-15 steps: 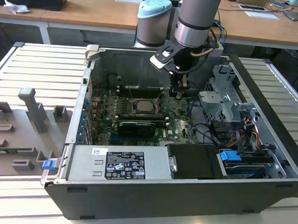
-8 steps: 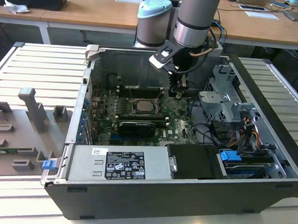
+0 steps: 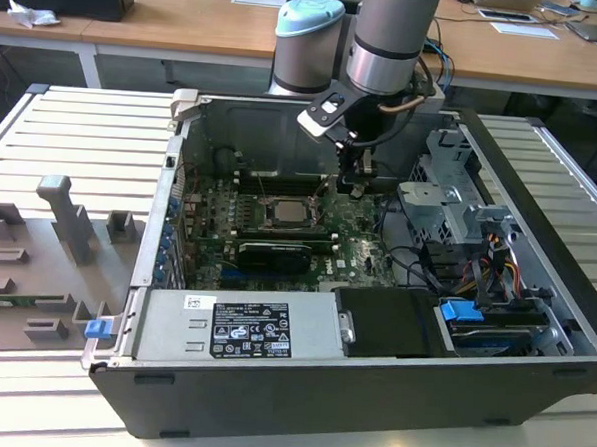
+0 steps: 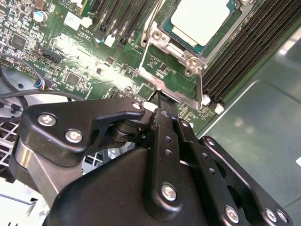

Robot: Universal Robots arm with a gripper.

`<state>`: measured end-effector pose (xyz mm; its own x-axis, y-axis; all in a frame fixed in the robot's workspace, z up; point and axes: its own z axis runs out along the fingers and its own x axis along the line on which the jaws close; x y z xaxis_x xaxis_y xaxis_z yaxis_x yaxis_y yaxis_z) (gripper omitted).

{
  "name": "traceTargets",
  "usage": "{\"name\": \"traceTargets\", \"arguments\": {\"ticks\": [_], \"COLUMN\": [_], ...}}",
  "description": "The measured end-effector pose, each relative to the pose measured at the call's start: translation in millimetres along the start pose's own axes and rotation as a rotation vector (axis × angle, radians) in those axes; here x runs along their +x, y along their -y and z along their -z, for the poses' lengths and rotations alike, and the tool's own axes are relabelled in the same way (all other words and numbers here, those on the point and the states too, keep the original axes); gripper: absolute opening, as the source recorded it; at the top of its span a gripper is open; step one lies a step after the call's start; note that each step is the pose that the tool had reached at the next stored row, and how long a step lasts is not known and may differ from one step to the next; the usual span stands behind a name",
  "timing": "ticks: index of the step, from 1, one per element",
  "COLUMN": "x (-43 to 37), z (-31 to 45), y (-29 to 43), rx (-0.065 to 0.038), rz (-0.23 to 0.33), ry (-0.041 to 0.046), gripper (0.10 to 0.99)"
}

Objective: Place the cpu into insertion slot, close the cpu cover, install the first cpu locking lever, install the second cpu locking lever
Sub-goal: 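Close the cpu cover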

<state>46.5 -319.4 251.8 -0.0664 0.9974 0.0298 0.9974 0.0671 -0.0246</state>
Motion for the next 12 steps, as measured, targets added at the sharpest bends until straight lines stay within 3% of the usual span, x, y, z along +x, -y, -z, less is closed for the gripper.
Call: {"name": "traceTargets", "arguments": {"ticks": [12], "x": [0.1], "z": [0.0], "y": [1.4], "rx": [0.0], "rz": [0.0], "ry": [0.0], "gripper": [0.106]}}
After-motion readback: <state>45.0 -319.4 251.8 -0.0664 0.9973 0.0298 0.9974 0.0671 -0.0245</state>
